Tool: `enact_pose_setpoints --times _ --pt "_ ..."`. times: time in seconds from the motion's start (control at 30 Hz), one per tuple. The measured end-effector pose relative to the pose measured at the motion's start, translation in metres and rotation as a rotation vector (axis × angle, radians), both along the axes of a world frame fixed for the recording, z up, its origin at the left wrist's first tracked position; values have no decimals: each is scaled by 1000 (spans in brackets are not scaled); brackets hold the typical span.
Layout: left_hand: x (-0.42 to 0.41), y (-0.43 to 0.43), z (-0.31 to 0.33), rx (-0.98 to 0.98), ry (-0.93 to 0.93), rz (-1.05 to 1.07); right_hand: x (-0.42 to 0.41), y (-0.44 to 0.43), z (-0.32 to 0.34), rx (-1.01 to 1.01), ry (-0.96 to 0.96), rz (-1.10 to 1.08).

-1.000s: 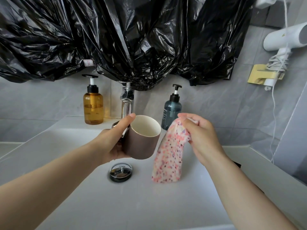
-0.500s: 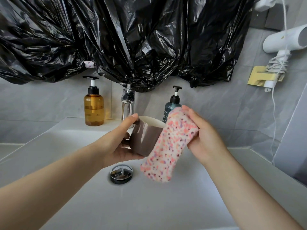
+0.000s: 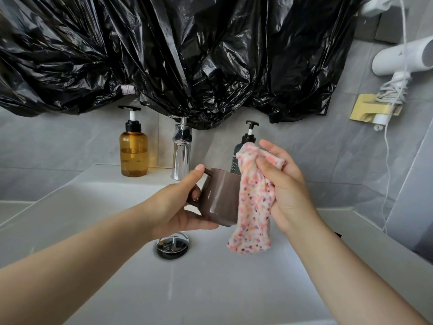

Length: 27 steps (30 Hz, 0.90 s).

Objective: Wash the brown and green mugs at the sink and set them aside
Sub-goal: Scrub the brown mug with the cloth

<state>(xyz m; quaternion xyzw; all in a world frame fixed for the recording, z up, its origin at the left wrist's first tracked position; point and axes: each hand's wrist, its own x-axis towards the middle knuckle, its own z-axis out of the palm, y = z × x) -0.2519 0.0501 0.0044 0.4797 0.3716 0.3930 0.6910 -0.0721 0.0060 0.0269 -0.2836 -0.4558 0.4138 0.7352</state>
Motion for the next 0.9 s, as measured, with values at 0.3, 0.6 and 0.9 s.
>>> enact_pose_setpoints --times 0.3,0.6,0.9 --pt "4 -10 -2 18 -3 -86 -3 9 -14 92 -527 -497" --pt "2 -8 -1 -8 -119 -38 18 15 -22 -56 -787 -212" --pt "2 -5 0 53 -74 45 12 12 -5 94 -476 -428"
